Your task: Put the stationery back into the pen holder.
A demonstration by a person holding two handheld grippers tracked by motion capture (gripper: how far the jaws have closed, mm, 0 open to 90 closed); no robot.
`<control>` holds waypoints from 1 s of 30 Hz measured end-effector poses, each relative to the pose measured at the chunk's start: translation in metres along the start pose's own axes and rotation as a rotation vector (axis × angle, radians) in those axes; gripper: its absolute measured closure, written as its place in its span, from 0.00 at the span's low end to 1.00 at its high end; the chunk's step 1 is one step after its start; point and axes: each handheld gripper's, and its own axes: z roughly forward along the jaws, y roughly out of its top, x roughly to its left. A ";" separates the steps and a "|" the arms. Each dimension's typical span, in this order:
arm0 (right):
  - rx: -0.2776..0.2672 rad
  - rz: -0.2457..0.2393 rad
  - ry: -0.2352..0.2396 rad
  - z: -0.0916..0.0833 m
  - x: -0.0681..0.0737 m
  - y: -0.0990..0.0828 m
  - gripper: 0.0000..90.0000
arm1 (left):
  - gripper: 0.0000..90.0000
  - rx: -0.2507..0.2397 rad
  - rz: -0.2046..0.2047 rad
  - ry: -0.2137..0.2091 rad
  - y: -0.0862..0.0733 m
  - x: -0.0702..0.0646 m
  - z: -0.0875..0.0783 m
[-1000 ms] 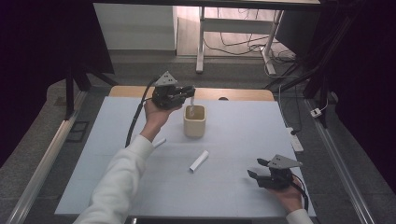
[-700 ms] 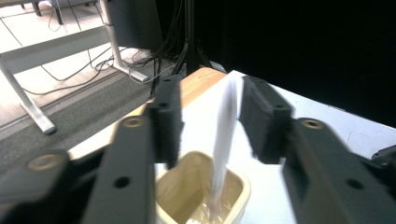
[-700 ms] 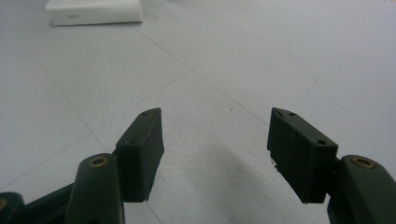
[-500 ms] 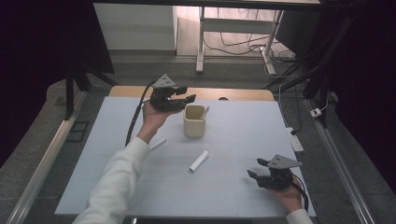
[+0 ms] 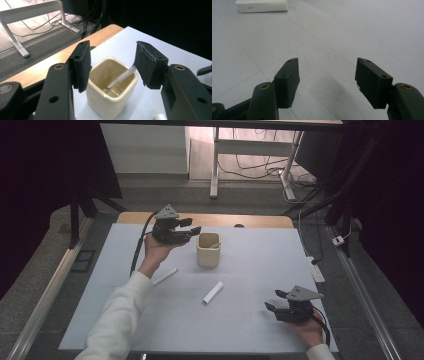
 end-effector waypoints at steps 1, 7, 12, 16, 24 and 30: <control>0.000 0.000 0.000 0.000 0.000 0.000 0.39 | 0.52 0.006 0.004 0.001 -0.001 0.000 -0.001; -0.005 0.000 0.005 0.000 0.000 0.000 0.39 | 0.52 0.052 0.038 0.005 -0.009 -0.002 -0.011; -0.007 0.002 0.003 0.000 0.000 0.000 0.39 | 0.52 0.074 0.062 0.002 -0.016 -0.004 -0.019; -0.003 0.001 -0.001 0.000 0.001 0.000 0.39 | 0.52 0.094 0.082 0.010 -0.020 -0.007 -0.023; -0.003 0.001 -0.002 0.000 0.001 0.000 0.39 | 0.52 0.136 0.111 0.022 -0.024 -0.012 -0.029; -0.002 0.000 0.000 0.000 0.001 0.000 0.39 | 0.51 0.173 0.131 0.031 -0.028 -0.014 -0.032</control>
